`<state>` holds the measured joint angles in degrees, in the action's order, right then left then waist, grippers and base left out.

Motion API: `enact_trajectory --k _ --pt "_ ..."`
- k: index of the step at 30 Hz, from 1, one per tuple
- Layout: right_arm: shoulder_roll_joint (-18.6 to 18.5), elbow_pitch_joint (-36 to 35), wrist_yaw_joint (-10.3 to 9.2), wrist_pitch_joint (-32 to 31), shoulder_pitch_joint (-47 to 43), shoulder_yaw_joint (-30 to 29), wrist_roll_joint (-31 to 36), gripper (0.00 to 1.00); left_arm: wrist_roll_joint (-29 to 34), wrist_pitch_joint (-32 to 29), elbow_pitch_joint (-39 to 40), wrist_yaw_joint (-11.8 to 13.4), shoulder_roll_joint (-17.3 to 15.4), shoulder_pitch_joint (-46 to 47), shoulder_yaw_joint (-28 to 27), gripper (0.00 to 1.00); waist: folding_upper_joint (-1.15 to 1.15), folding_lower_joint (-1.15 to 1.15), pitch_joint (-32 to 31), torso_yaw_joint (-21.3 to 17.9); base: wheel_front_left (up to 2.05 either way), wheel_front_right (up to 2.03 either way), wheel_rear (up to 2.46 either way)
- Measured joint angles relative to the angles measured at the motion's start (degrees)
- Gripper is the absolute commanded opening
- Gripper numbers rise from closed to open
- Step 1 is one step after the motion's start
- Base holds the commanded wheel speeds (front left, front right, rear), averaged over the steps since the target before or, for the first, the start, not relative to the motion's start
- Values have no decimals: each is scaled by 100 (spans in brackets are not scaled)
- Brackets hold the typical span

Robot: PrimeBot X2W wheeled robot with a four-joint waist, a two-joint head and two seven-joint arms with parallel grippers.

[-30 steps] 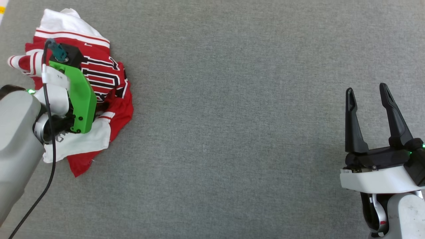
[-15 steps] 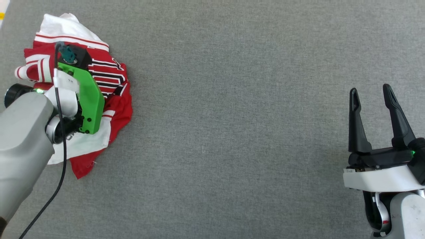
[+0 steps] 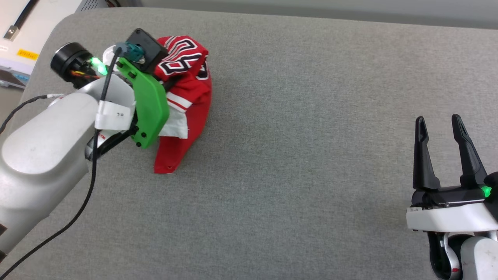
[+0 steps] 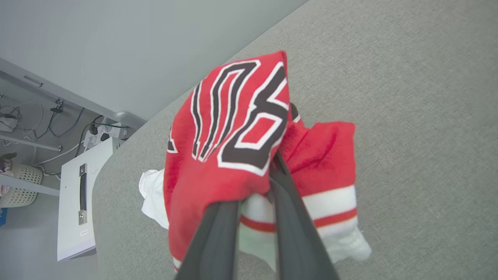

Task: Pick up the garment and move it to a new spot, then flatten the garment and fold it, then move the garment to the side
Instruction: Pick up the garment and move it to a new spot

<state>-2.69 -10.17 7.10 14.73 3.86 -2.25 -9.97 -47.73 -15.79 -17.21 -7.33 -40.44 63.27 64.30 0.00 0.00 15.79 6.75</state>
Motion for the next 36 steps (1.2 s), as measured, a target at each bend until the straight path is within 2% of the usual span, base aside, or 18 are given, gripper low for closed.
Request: enact_trajectory --k 5,11,22,27,31,36 --pt "1 31 0 0 -36 -56 -153 100 225 22 591 0 134 236 203 0 0 0 -170 -198 0 0 0" --pt "0 76 0 0 -54 -113 -302 100 292 73 1034 -3 595 555 426 0 0 0 -277 -631 0 0 0" --pt "-1 122 0 0 -142 -279 -565 100 311 660 870 -5 1589 1352 689 0 0 0 -339 -1485 0 0 0" --pt "-2 123 0 0 -143 -336 -597 100 288 766 662 -5 1696 1240 844 0 0 0 -290 -1705 0 0 0" --pt "-3 143 0 0 -143 -339 -604 100 323 614 519 -7 1702 560 883 0 0 0 -236 -1647 0 0 0" --pt "-3 149 0 0 -143 -346 -592 100 321 543 310 -7 1458 -302 939 0 0 0 -227 -1472 0 0 0"
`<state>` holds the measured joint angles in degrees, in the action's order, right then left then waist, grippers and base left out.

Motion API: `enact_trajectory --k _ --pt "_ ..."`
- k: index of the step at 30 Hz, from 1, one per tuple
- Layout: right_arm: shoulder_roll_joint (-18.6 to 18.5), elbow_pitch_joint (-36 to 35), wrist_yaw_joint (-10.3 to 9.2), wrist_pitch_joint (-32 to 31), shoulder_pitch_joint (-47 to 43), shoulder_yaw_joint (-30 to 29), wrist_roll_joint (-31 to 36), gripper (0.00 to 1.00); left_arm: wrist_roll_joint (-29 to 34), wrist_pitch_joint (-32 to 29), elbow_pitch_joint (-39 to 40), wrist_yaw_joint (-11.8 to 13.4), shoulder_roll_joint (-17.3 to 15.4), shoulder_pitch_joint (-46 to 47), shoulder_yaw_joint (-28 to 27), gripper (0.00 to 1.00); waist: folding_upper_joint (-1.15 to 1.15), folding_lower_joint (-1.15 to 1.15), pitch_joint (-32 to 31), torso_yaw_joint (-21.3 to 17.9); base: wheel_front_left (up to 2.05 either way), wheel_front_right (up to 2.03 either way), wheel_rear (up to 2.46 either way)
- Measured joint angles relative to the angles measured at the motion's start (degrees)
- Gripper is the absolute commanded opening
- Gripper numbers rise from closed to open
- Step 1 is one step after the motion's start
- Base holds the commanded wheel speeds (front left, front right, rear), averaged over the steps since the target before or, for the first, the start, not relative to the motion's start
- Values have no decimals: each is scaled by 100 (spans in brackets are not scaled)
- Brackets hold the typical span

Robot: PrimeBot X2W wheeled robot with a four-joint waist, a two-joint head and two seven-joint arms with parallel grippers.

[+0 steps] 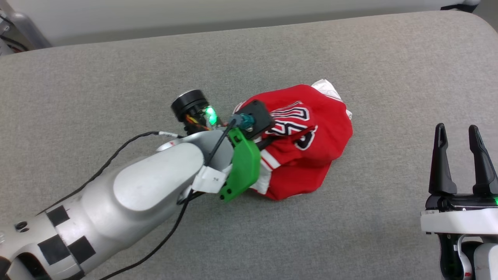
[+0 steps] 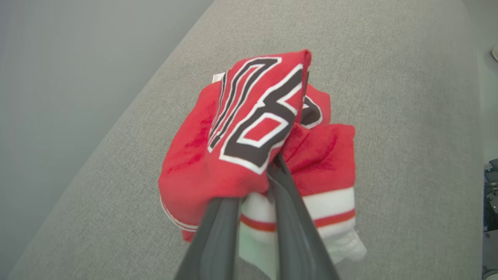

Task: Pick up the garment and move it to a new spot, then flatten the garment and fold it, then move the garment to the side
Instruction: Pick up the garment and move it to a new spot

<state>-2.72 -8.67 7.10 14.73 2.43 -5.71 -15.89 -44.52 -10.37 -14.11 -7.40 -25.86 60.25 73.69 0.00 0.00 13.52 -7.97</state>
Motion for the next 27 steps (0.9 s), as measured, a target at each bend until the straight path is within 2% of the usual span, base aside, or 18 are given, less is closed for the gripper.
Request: enact_trajectory --k 5,9,14,19,20,21,27 --pt "2 35 0 0 -14 4 27 100 -25 54 -480 0 -452 -367 -15 0 0 0 -40 205 0 0 0" --pt "2 62 0 0 -41 33 46 100 -144 188 -936 0 -627 -752 -20 0 0 0 -95 322 0 0 0" --pt "2 80 0 0 -55 55 47 100 -423 480 -1489 11 -619 -1215 -59 0 0 0 -124 354 0 0 0" --pt "2 130 0 0 -135 36 49 100 -712 896 -1848 85 -388 -1539 -236 1 0 0 -179 363 0 0 0" --pt "1 142 0 0 -152 26 53 100 -749 1042 -1897 130 -332 -1595 -292 47 0 0 -196 375 0 0 0" --pt "1 149 0 0 -167 29 62 100 -737 1180 -1927 191 -289 -1636 -316 100 0 0 -213 385 0 0 0" --pt "1 177 0 0 -272 30 165 100 -542 2204 -1749 721 -32 -1742 -552 100 0 0 -406 495 0 0 0"
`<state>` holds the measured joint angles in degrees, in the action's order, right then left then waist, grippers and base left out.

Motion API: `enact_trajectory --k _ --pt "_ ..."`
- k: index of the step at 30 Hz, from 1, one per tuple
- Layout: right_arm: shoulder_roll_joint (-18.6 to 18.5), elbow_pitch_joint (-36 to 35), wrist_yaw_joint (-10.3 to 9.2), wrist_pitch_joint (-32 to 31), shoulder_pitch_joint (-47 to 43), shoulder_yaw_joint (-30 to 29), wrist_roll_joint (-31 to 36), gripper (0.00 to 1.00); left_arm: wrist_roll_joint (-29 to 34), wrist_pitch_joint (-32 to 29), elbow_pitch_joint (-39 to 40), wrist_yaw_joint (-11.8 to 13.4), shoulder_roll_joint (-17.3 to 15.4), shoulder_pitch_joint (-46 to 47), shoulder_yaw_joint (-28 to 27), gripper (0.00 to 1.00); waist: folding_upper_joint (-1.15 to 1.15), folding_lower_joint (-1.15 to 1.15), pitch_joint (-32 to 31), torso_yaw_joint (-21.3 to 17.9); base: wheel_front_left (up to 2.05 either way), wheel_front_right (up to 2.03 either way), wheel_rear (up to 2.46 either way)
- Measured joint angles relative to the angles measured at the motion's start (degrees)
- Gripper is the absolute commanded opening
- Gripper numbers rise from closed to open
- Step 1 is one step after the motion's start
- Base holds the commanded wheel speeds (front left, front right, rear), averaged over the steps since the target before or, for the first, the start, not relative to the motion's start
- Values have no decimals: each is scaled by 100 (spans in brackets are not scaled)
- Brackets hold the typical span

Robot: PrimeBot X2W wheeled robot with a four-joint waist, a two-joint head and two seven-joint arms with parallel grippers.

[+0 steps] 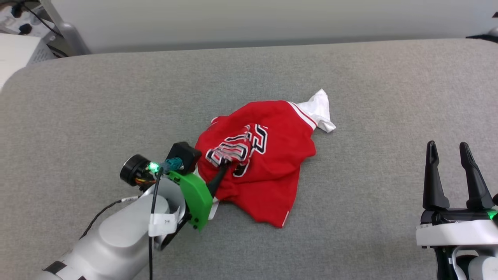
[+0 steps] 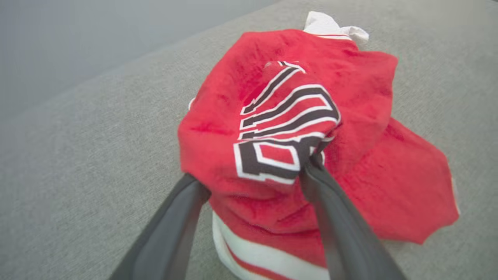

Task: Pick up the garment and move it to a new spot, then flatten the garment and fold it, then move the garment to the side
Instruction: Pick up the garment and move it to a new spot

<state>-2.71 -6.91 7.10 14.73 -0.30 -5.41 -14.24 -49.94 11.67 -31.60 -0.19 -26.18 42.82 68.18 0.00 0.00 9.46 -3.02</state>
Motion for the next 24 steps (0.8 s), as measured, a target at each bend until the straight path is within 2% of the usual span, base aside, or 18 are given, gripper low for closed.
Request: enact_trajectory --k 5,8,9,11,18,21,24 --pt "0 -1 0 0 -101 -15 51 100 281 283 682 705 4 -88 -527 100 0 0 -158 152 0 0 0" --pt "1 -7 0 0 -118 -26 58 100 669 300 1279 1223 -47 -322 -1102 100 0 0 -237 264 0 0 0" --pt "-1 -8 0 0 -156 -15 101 100 996 300 1734 1535 -65 -756 -1634 100 0 0 -306 379 0 0 0" --pt "3 -5 0 0 -176 -7 107 100 1314 300 1914 1749 -98 -1123 -1956 100 0 0 -360 444 0 0 0" --pt "2 -5 0 0 -203 3 109 100 2069 300 2470 2184 -23 -2281 -3308 100 0 0 -490 593 0 0 0" --pt "1 1 0 0 -209 -3 110 100 2405 300 2670 2209 152 -2775 -3899 100 0 0 -526 617 0 0 0" --pt "1 16 0 0 -227 7 122 100 2742 300 2891 2090 404 -3200 -4361 100 0 0 -551 621 0 0 0"
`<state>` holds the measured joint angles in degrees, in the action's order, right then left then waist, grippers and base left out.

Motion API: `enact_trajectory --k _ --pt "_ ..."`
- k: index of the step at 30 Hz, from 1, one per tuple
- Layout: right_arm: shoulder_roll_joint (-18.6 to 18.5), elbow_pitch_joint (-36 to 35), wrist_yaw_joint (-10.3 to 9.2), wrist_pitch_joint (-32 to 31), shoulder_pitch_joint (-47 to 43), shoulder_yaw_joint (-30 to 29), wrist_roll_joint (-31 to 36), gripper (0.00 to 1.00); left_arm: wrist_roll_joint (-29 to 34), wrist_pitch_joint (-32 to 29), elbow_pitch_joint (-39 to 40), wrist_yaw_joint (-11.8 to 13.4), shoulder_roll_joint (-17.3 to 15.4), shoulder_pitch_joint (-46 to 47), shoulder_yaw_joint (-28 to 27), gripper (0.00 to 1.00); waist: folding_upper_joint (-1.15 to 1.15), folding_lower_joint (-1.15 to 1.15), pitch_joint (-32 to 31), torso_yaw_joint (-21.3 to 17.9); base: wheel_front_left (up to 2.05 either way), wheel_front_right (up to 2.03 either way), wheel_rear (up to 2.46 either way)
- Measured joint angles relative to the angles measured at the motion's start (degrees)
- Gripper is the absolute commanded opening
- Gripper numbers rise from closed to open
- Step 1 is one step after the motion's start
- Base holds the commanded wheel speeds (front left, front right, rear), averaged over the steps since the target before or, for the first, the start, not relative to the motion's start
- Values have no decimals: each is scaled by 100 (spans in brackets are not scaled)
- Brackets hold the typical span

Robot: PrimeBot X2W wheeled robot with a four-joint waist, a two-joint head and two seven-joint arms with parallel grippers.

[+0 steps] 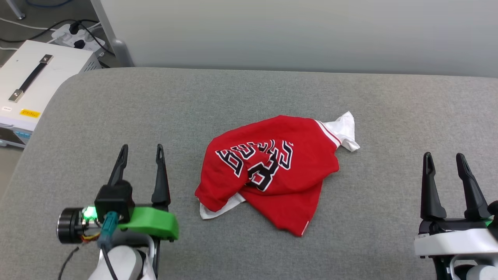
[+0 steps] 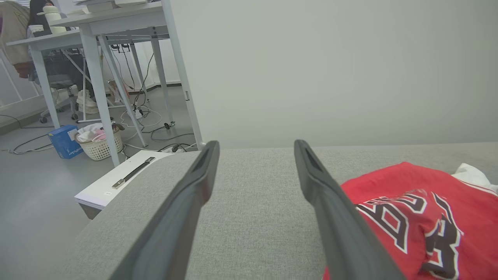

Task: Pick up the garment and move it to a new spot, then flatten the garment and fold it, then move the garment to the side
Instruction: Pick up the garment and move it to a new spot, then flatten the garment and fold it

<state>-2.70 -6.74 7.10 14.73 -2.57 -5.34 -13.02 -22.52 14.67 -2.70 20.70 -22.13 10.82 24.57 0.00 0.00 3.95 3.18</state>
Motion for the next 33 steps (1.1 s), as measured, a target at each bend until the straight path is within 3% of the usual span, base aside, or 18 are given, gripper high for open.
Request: enact_trajectory --k 15,23,33 --pt "0 242 0 0 -201 155 33 100 1171 0 166 -1351 1222 -1135 -1501 100 0 0 -141 8 0 0 0" --pt "0 333 0 0 -279 182 69 100 1532 0 89 -1792 1556 -1254 -1936 100 0 0 -188 22 0 0 0" --pt "1 242 0 0 -241 162 186 100 1758 0 80 -2033 1755 -1280 -2172 100 0 0 -145 46 0 0 0"
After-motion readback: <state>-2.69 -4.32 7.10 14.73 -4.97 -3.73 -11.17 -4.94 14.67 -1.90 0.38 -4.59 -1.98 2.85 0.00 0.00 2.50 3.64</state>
